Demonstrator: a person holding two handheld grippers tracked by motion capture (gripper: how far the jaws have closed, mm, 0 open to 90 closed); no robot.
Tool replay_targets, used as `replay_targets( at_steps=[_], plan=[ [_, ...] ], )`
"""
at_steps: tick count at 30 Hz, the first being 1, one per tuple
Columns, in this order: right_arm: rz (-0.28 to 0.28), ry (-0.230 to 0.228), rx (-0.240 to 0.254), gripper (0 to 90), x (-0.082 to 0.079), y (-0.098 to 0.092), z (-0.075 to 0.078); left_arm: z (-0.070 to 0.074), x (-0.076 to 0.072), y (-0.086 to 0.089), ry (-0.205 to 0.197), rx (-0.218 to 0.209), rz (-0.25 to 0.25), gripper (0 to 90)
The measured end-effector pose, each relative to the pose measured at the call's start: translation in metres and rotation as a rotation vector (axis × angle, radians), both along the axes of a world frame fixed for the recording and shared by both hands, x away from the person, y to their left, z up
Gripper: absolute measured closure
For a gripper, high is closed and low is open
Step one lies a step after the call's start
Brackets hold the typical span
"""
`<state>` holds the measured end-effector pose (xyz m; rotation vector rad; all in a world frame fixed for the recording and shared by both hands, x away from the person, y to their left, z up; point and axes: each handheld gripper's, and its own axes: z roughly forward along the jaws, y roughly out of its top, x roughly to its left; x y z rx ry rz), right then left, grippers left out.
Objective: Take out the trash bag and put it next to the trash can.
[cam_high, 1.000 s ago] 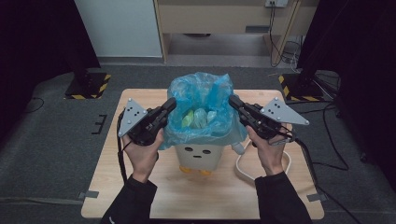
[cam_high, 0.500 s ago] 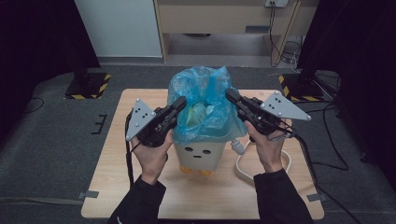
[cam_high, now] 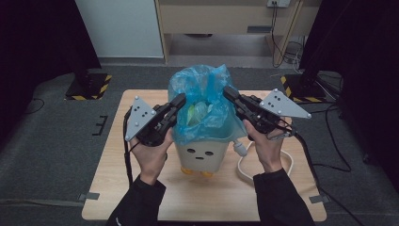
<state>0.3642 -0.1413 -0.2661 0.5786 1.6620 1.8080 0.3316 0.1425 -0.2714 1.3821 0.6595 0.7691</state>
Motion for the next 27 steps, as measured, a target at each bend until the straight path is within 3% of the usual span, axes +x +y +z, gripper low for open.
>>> replay_targets(
  at_steps=[9,12,16,27],
  plan=[
    [0.003,-0.005,0.012,90.0,0.002,0.001,0.002,0.014,0.002,0.015,-0.023,-0.031,0.025,89.7],
    [0.006,-0.01,0.011,90.0,0.002,0.003,0.004,0.014,0.0,0.012,-0.024,-0.055,0.001,89.8],
    [0.013,-0.024,0.0,90.0,0.0,0.008,0.009,0.012,-0.001,0.008,-0.033,-0.046,0.003,89.8],
    [0.001,-0.021,-0.006,90.0,-0.001,0.005,0.009,0.014,0.007,0.021,-0.006,-0.044,0.035,89.7]
  ],
)
